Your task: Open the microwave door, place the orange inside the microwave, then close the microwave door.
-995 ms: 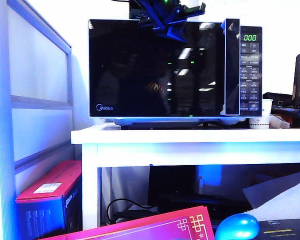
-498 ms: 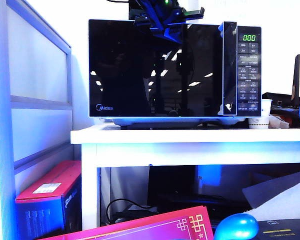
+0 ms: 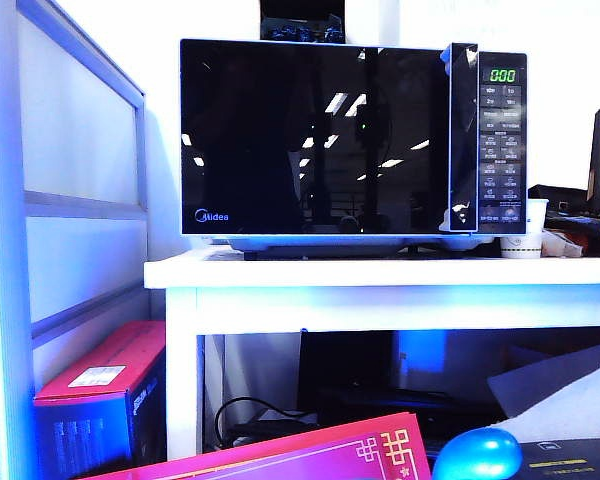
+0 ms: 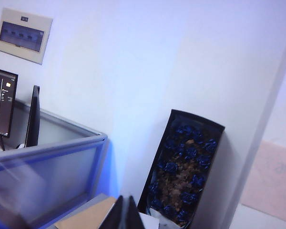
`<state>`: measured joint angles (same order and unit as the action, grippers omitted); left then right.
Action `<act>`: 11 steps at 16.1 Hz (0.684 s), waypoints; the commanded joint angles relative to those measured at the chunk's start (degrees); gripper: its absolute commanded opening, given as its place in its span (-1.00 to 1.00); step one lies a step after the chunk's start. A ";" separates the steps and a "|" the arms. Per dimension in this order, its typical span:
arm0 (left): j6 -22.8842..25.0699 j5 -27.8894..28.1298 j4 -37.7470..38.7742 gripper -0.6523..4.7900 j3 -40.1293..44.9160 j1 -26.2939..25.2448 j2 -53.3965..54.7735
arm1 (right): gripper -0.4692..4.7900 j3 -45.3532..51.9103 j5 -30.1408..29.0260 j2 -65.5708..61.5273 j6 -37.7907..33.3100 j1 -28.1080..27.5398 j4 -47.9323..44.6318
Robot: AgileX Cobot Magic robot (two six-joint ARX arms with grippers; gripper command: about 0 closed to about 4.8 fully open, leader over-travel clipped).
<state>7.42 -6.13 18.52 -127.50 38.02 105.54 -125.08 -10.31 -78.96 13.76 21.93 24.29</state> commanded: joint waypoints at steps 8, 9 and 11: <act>-1.95 -4.79 25.73 -0.78 -0.13 -0.26 -42.47 | -0.82 -0.22 -0.44 16.09 -5.09 0.24 8.59; -1.88 -2.51 28.22 -0.78 -0.13 -0.26 -46.51 | -0.82 -0.22 -1.38 18.69 -6.91 0.22 10.95; -1.90 2.05 32.79 -0.78 -0.13 -0.26 -54.03 | -0.82 -0.22 -2.51 24.20 -8.22 0.20 17.35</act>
<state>5.34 -6.44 48.88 -127.59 37.85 53.21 -125.10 -11.99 -56.38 6.44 22.11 38.61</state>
